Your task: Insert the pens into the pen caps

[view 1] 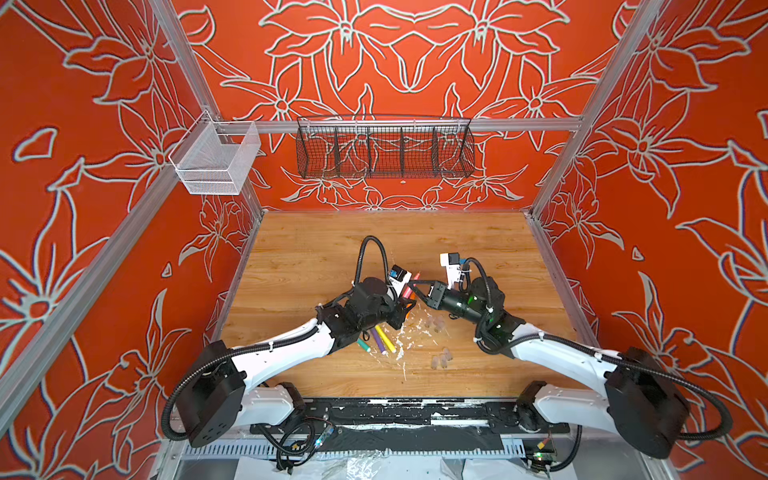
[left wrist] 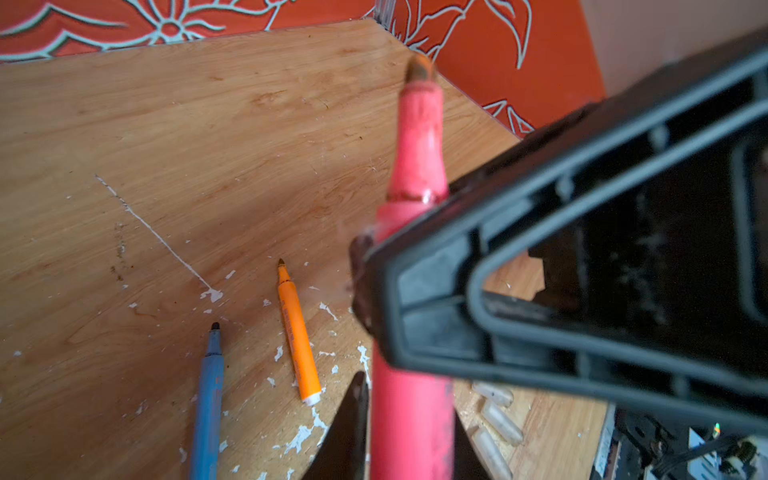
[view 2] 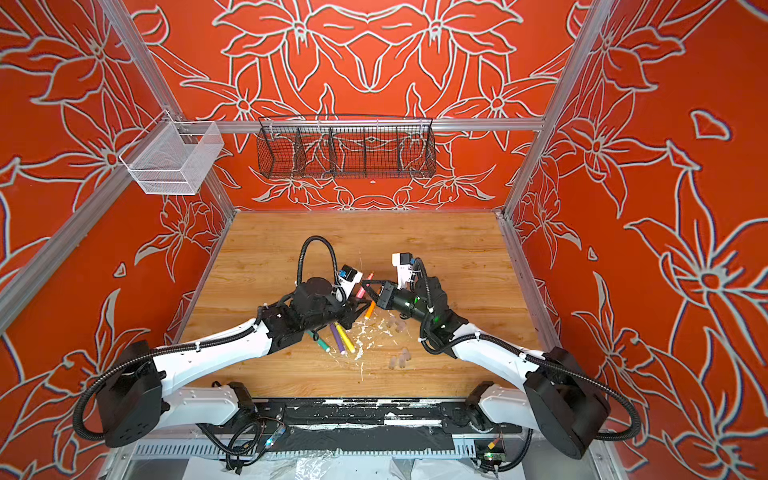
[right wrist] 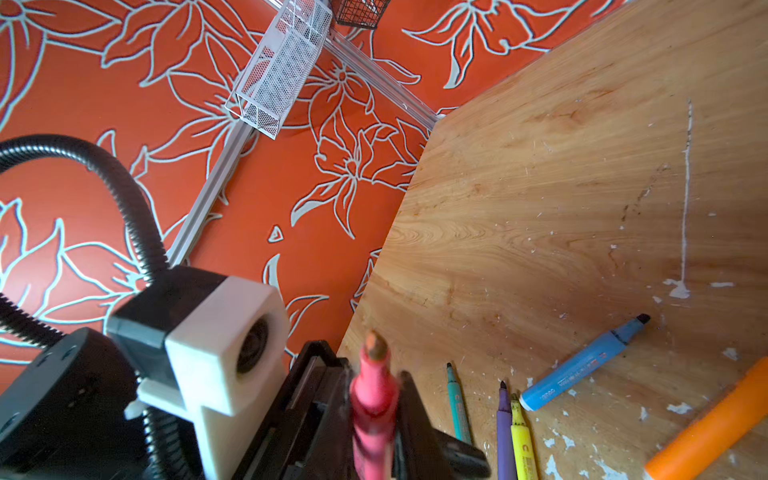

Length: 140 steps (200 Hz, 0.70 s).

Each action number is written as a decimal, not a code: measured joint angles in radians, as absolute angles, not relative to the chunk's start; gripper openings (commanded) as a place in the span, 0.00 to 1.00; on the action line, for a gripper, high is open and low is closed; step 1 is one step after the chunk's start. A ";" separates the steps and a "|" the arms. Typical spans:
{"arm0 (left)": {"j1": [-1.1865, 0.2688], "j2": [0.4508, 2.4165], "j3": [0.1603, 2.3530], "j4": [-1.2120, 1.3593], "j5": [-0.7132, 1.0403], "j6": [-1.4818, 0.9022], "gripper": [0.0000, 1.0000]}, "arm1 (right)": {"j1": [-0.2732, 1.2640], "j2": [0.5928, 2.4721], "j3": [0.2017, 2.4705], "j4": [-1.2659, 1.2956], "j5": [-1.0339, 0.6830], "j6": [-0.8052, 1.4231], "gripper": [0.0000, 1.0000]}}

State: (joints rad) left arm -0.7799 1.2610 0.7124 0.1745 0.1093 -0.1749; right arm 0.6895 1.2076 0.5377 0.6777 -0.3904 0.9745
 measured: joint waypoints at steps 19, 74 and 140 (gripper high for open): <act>-0.780 1.227 0.662 0.220 0.107 -0.161 0.27 | 0.698 1.206 0.533 0.679 -0.385 0.982 0.03; -0.779 1.204 0.640 0.270 0.127 -0.145 0.20 | 0.709 1.187 0.524 0.693 -0.366 1.003 0.03; -0.779 1.247 0.659 0.276 0.144 -0.140 0.13 | 0.722 1.186 0.524 0.685 -0.321 0.998 0.03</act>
